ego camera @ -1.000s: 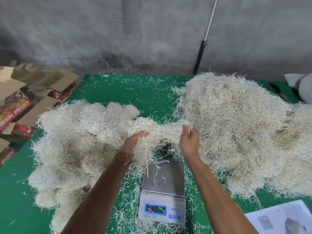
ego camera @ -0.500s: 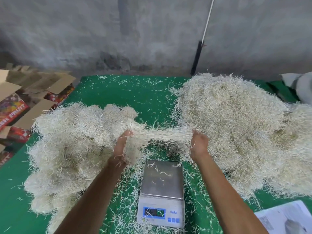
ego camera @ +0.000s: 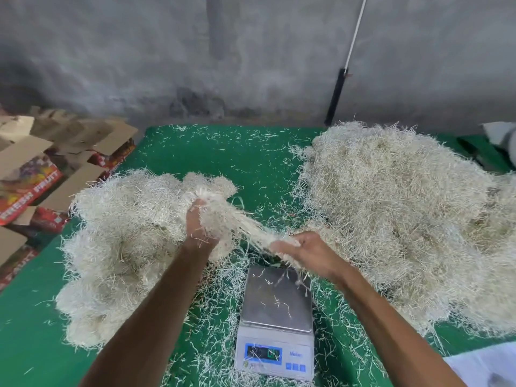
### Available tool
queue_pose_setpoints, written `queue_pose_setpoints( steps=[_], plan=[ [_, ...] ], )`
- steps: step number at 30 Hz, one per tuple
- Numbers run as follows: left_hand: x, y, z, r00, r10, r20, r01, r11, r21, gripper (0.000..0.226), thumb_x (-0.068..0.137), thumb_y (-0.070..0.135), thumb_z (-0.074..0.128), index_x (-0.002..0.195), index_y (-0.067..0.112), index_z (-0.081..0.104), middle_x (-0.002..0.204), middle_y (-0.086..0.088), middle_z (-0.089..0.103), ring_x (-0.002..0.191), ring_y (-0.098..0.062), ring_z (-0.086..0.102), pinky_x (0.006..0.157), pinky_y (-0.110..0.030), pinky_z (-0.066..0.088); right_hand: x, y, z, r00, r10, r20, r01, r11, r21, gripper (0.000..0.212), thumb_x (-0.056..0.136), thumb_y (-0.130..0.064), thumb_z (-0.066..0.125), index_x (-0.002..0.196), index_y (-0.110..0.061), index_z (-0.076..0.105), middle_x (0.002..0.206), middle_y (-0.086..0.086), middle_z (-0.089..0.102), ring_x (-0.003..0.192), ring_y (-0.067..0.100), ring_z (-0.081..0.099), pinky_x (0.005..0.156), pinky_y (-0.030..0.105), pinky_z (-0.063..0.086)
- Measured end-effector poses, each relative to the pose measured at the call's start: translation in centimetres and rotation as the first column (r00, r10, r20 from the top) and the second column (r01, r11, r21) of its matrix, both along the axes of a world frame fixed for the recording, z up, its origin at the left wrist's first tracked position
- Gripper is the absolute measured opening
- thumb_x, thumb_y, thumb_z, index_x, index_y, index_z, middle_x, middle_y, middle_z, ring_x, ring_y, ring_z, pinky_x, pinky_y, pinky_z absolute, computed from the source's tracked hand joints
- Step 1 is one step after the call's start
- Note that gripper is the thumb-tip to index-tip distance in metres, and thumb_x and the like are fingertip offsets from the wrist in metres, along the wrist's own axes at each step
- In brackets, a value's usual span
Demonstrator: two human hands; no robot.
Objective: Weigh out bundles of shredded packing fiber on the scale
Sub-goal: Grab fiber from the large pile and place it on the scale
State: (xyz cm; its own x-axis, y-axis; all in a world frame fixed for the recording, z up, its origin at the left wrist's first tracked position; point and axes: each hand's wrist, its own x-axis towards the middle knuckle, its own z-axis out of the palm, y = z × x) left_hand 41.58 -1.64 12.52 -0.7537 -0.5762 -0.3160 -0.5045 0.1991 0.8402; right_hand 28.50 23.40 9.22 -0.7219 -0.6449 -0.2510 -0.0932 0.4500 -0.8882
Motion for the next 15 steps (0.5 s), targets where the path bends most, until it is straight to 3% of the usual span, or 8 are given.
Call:
queue_pose_setpoints(
  steps=[2,5,7,9,10,13,15],
  plan=[
    [0.6,-1.0,0.4,0.995,0.054,-0.086,-0.05,0.997,0.055,0.04,0.098,0.038,0.06,0.13,0.017,0.049,0.108,0.0,0.06,0.086,-0.009,0.054,0.06,-0.025,0.037,-1.6,1.6,0.2,0.987,-0.16,0.019,0.161,0.983,-0.085,0.066,0.085,-0.07,0.069,0.092,-0.005,0.065,0.053,-0.011,0.045,0.043,0.012,0.037,0.046,0.025,0.042],
    [1.1,-2.0,0.5,0.982,0.163,-0.097,-0.154,0.983,0.096,0.044,0.097,0.041,0.062,0.13,0.015,0.051,0.108,-0.007,0.061,0.077,-0.009,0.049,0.06,-0.026,0.035,-3.8,3.8,-0.2,0.891,-0.454,0.031,0.45,0.87,-0.2,0.04,0.096,-0.049,0.067,0.083,-0.011,0.063,0.052,-0.013,0.046,0.046,0.013,0.034,0.047,0.03,0.039],
    [1.0,-1.5,0.4,0.981,0.14,-0.135,-0.127,0.987,0.1,0.052,0.095,0.04,0.064,0.139,0.018,0.047,0.122,-0.01,0.06,0.089,-0.015,0.054,0.077,-0.033,0.046,-4.3,3.5,-1.0,0.837,-0.545,0.047,0.54,0.809,-0.234,0.04,0.099,-0.039,0.065,0.071,-0.011,0.057,0.048,-0.01,0.036,0.043,0.013,0.028,0.047,0.029,0.034],
    [0.4,-1.0,0.0,0.977,0.18,-0.115,-0.164,0.976,0.141,0.061,0.093,0.041,0.067,0.143,0.015,0.044,0.139,-0.017,0.053,0.117,-0.031,0.053,0.102,-0.05,0.04,-4.4,2.6,-1.6,0.774,-0.631,0.058,0.623,0.742,-0.245,0.047,0.099,-0.035,0.064,0.059,-0.019,0.043,0.046,-0.01,0.033,0.04,0.011,0.024,0.047,0.028,0.032],
    [0.4,-1.0,-0.2,0.975,0.205,-0.09,-0.189,0.969,0.156,0.063,0.092,0.042,0.069,0.143,0.013,0.045,0.142,-0.019,0.051,0.125,-0.036,0.05,0.106,-0.053,0.037,-4.5,2.5,-1.8,0.734,-0.674,0.082,0.67,0.699,-0.251,0.047,0.098,-0.033,0.063,0.058,-0.02,0.042,0.046,-0.009,0.034,0.04,0.011,0.024,0.046,0.028,0.033],
    [0.4,-3.5,-1.0,0.966,0.257,-0.016,-0.252,0.956,0.148,0.061,0.091,0.045,0.068,0.139,0.012,0.051,0.139,-0.017,0.054,0.128,-0.039,0.051,0.104,-0.051,0.042,-5.3,4.7,-2.4,0.563,-0.804,0.19,0.823,0.524,-0.22,0.035,0.102,-0.032,0.055,0.073,-0.013,0.05,0.058,-0.003,0.038,0.046,0.012,0.029,0.041,0.026,0.034],
    [0.6,-4.9,-1.5,0.962,0.27,0.048,-0.274,0.954,0.122,0.054,0.09,0.041,0.071,0.131,0.009,0.057,0.133,-0.017,0.06,0.121,-0.037,0.057,0.102,-0.05,0.048,-5.3,6.3,-2.9,0.484,-0.847,0.221,0.874,0.454,-0.175,0.038,0.104,-0.038,0.051,0.078,-0.01,0.053,0.06,0.0,0.04,0.044,0.011,0.032,0.048,0.031,0.038]
  ],
)
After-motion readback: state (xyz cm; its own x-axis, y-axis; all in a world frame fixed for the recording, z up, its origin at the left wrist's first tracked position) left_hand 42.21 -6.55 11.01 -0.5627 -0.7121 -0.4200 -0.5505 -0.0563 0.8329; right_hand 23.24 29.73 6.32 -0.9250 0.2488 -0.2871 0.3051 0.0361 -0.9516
